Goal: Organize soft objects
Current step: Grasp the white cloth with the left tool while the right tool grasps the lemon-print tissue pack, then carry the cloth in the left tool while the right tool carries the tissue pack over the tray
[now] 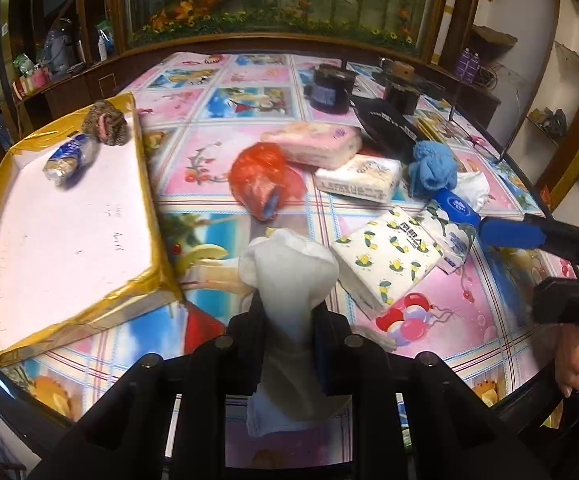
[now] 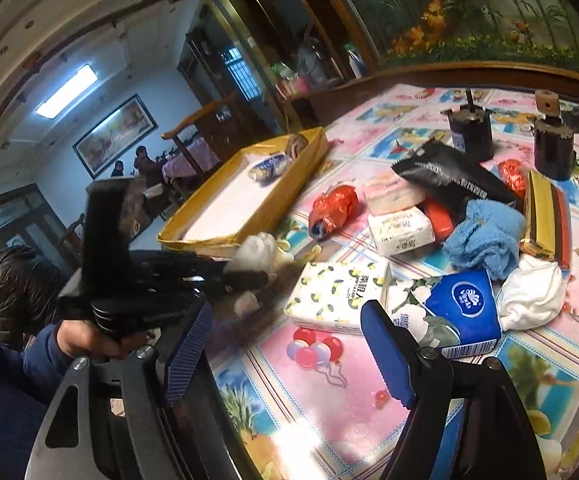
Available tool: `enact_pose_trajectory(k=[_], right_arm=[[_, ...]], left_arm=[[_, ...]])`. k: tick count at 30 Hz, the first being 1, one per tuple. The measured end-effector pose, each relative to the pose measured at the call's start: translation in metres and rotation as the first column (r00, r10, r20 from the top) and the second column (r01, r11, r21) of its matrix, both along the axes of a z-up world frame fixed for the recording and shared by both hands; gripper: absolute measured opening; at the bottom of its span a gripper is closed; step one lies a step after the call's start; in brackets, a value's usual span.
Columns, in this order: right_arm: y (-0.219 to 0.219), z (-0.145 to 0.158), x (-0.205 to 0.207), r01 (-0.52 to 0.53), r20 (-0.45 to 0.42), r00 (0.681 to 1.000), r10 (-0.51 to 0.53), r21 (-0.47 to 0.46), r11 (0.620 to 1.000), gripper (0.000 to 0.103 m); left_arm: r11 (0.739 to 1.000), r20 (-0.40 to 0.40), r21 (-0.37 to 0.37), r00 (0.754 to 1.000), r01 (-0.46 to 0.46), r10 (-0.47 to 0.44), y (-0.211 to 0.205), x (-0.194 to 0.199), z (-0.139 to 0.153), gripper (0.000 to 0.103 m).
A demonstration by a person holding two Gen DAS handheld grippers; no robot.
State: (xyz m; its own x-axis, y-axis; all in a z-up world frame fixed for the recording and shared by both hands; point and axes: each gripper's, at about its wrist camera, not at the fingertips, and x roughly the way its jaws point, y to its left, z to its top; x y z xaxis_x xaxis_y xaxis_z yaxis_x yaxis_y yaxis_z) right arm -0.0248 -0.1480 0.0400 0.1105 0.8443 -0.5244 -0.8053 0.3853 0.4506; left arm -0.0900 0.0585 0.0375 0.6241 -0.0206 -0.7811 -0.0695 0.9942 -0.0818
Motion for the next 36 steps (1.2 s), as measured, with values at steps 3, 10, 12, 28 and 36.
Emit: enact_pose_trajectory(k=[3,10,12,28,36], right_arm=[[0.008,-0.010,0.005,0.012,-0.039,0.999,-0.014,-0.050,0.999,0.082],[0.041,-0.018,0.011,0.155,-0.018,0.986,-0.163,-0.220,0.963,0.084],[0.052,-0.018,0.015,0.188,0.008,0.981,-0.192,-0.252,0.949,0.085],[0.109,-0.033,-0.002,0.280,0.222,0.956,-0.192,-0.494,0.823,0.084],[0.098,-0.025,-0.002,0.289,0.198,0.954,-0.224,-0.416,0.862,0.078]], left_arm=[[1.000,0.030,-0.024,1.000,0.001,0.000,0.008,-0.003,0.003,0.019],[0.998,0.070,-0.030,0.996,0.061,-0.058,0.017,-0.006,0.000,0.019],[0.996,0.085,-0.046,0.994,0.079,-0.075,0.020,-0.009,0.000,0.019],[0.983,0.163,-0.130,0.981,0.130,-0.108,0.041,-0.036,-0.002,0.019],[0.982,0.161,-0.140,0.982,0.126,-0.103,0.045,-0.037,-0.004,0.019]])
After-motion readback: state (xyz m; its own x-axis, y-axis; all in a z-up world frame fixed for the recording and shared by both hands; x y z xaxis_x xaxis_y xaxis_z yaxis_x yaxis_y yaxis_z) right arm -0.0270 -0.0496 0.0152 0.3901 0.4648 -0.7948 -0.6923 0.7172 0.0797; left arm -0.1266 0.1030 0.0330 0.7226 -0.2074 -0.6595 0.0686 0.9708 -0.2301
